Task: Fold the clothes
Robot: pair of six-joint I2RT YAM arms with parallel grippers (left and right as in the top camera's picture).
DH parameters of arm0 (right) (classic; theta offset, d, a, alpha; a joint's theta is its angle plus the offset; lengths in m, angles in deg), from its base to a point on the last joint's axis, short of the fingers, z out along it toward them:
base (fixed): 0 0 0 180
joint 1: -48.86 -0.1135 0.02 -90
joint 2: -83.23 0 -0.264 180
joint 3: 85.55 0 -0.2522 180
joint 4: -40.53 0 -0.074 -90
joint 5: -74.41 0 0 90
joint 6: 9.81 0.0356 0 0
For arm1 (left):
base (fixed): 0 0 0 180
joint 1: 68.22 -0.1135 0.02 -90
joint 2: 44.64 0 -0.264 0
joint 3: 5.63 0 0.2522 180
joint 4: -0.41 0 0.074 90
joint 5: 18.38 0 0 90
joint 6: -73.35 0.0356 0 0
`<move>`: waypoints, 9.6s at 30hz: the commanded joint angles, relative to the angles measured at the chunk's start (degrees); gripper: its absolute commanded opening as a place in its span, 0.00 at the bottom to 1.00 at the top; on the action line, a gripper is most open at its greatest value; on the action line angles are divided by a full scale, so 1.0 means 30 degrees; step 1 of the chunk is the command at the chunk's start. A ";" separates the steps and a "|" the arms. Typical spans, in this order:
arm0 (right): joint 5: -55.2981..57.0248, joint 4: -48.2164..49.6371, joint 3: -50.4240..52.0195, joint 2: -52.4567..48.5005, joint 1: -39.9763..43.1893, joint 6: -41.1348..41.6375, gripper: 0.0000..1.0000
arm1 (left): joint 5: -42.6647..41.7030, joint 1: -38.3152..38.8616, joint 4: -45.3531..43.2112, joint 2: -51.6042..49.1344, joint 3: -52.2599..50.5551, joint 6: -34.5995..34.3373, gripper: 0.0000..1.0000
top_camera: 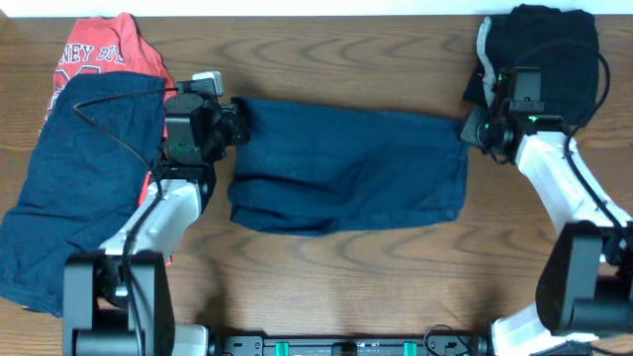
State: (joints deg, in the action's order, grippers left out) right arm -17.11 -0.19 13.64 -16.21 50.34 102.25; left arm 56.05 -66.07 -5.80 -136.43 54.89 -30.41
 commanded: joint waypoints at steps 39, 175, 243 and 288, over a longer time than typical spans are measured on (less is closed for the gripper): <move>-0.3650 -0.5129 -0.0255 0.2208 0.0554 -0.4109 0.82 | -0.7468 -0.0189 0.6681 0.1851 0.0430 0.3162 0.98; -0.1494 -0.8196 -0.2208 -0.0131 0.3381 -0.6280 0.99 | -0.8378 0.0495 0.9318 -0.2353 0.1581 1.0200 0.06; 0.2011 -0.2215 0.3883 -0.2484 0.0321 -0.2069 0.90 | -0.4918 0.0466 0.7067 -0.6113 0.1581 0.6331 0.06; -0.0153 -0.3432 -0.2754 0.2608 -1.0040 -0.1282 0.01 | -0.4495 0.0466 0.7198 -0.6105 0.1581 0.6331 0.06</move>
State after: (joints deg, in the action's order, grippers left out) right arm -16.67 -11.67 6.56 -6.49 23.39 97.62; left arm 37.38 -64.25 14.77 -152.67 59.98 -10.92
